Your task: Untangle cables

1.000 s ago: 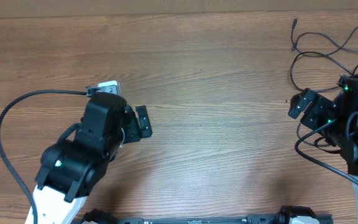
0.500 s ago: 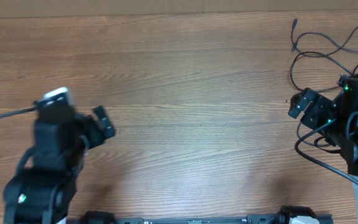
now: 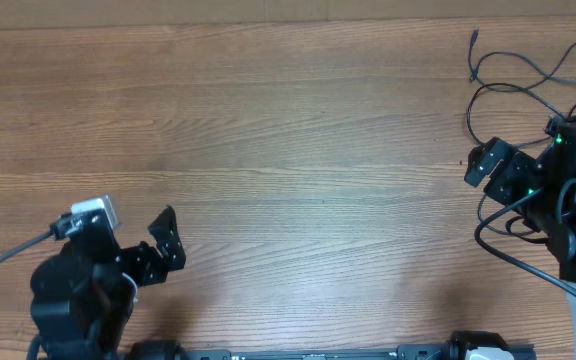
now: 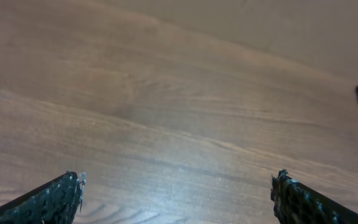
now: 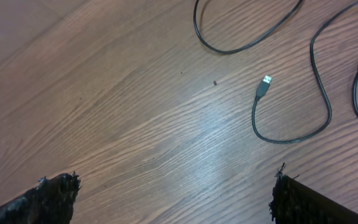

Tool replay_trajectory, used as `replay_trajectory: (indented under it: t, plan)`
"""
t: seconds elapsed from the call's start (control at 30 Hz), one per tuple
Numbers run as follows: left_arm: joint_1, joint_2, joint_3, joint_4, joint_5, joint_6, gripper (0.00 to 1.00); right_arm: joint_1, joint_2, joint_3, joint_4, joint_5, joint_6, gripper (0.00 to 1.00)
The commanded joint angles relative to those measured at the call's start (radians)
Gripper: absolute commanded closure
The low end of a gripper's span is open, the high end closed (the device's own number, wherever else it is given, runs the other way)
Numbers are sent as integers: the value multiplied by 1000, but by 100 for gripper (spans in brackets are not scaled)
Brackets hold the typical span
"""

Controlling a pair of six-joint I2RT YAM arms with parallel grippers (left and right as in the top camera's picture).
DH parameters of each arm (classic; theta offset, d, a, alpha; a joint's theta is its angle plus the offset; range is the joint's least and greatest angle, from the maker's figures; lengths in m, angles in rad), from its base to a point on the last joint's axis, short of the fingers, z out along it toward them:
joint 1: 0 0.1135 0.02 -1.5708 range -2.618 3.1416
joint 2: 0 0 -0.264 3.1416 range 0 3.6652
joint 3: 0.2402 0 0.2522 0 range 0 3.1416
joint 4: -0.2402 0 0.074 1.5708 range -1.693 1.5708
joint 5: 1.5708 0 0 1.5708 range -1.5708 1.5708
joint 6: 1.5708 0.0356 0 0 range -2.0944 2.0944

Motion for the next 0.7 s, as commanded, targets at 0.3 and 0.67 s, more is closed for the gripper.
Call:
replay_trajectory:
  t: [0.3, 0.67]
  plan:
    - [6, -31, -20, 14, -38, 27, 0, 6, -6, -3, 17, 13, -3, 0]
    - [6, -31, -20, -33, -105, 27, 1, 6, -6, -3, 18, 21, -3, 0]
